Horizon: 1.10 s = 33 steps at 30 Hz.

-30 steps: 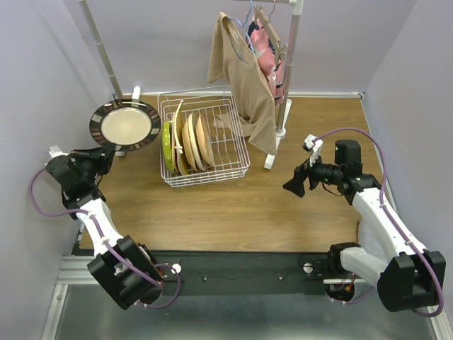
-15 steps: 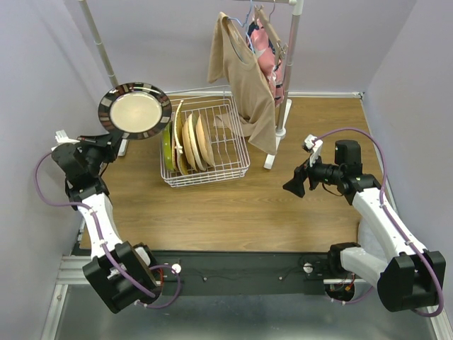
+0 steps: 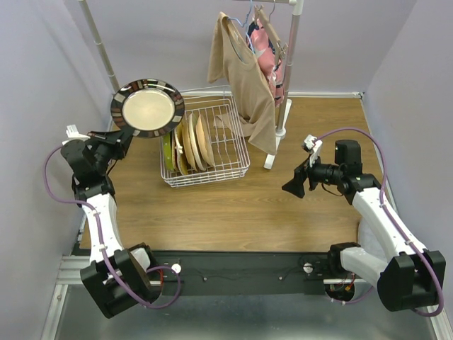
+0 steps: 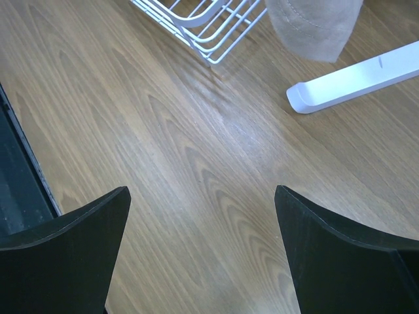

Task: Load the plates into the dish rack
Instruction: Pass the plate from the left arm to the right

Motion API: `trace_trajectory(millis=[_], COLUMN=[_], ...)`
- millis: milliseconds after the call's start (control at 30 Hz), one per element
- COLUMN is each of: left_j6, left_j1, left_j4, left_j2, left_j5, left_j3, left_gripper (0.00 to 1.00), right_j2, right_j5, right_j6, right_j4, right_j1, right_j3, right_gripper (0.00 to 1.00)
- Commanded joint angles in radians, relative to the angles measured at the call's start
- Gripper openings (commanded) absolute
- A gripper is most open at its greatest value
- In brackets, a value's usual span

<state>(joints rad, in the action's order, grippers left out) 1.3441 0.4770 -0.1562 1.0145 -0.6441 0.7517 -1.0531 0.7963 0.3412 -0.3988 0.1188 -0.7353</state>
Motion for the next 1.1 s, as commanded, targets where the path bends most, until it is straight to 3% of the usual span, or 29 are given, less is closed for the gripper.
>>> trace_trajectory(millis=[0,433,733,1067], left_j6=[0.055,0.089,0.079,0.079], left_j1=[-0.046,-0.184,-0.32,-0.465], left_j4=[-0.169,-0.194,-0.189,-0.174], left_j2=[-0.057,-0.126,-0.157,-0.229], left_j5=[-0.002,0.006,0.041,0.073], left_j3=[0.057,0.018,-0.026,-0.066], left_gripper=[0.0,0.0,0.0,0.0], right_j2=[-0.002,-0.025,-0.07,-0.192], right_j5=[0.067,0.164,0.288,0.4], right_j6=[-0.021,-0.077,-0.281,-0.51], right_j4=[-0.017,-0.115,-0.135,-0.114], right_j1=[0.007,0.007,0.005,0.008], right_j3=[-0.044,-0.18,-0.358,-0.4], right_gripper=[1.0,1.0,1.0,0.99])
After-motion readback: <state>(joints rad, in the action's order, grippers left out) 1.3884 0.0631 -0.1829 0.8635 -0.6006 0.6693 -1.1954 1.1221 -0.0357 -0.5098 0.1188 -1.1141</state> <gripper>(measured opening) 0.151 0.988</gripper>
